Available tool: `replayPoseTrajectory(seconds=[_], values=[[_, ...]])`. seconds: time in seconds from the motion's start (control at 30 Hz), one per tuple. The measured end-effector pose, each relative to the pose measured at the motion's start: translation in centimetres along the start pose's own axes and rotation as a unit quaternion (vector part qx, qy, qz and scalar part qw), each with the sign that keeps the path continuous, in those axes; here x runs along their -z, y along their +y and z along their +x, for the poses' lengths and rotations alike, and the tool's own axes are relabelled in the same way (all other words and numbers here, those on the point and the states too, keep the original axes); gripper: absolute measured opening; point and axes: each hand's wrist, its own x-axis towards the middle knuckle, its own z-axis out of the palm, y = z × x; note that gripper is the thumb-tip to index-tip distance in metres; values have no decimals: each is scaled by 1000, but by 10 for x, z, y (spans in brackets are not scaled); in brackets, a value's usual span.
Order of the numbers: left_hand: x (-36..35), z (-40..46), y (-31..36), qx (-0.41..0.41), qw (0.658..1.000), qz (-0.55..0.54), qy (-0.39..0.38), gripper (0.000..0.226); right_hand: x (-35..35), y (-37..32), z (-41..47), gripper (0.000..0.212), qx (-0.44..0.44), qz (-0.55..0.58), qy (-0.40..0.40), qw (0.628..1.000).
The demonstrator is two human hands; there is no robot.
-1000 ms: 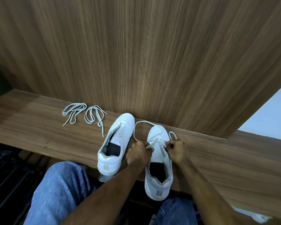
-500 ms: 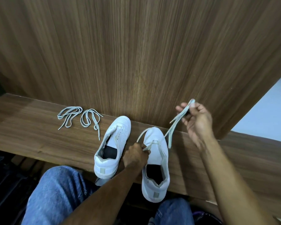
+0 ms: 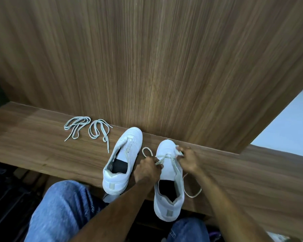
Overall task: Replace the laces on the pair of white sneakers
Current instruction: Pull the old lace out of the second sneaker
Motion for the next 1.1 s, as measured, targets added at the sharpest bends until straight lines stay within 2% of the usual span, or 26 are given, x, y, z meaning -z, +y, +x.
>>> replayPoseTrajectory(seconds=[0.07,0.13,0.27,0.33,0.4,0.47,0.57,0.67,0.8,0.87,0.93,1.0,1.03,1.1], values=[[1,1,0,0,1000,3,1,29,-11,3,-8,12,-32,-40,-27,998],[0,2,0,-2,1000,9,2,29,-17,3,-14,18,-53,-51,-4,997],[-1,1,0,-1,1000,10,1,29,-12,-2,-16,17,-104,-66,12,992],[0,1,1,0,1000,6,1,29,-5,-8,-13,28,-121,20,13,992],[0,1,1,5,1000,6,2,30,4,-15,-13,32,-131,154,40,979],[-2,1,1,7,1000,16,-1,32,18,-25,-17,31,-130,277,69,950],[-1,0,4,4,1000,20,-1,33,44,-48,-19,24,-101,380,99,914],[-2,3,3,-8,1000,26,3,32,71,-76,-21,21,-52,502,115,855],[-6,6,-1,-13,1000,24,3,31,87,-98,-30,19,6,559,150,815],[-6,7,-2,-8,1000,17,2,33,87,-98,-32,18,28,560,173,810],[-8,8,-3,-7,1000,16,4,34,79,-90,-32,18,47,521,202,828],[-10,9,-3,-7,1000,27,10,35,63,-73,-28,20,36,414,217,883],[-11,9,-3,-7,999,29,13,36,51,-60,-24,21,15,333,205,920],[-12,9,-3,-9,999,29,10,38,25,-34,-20,15,-36,163,113,979]])
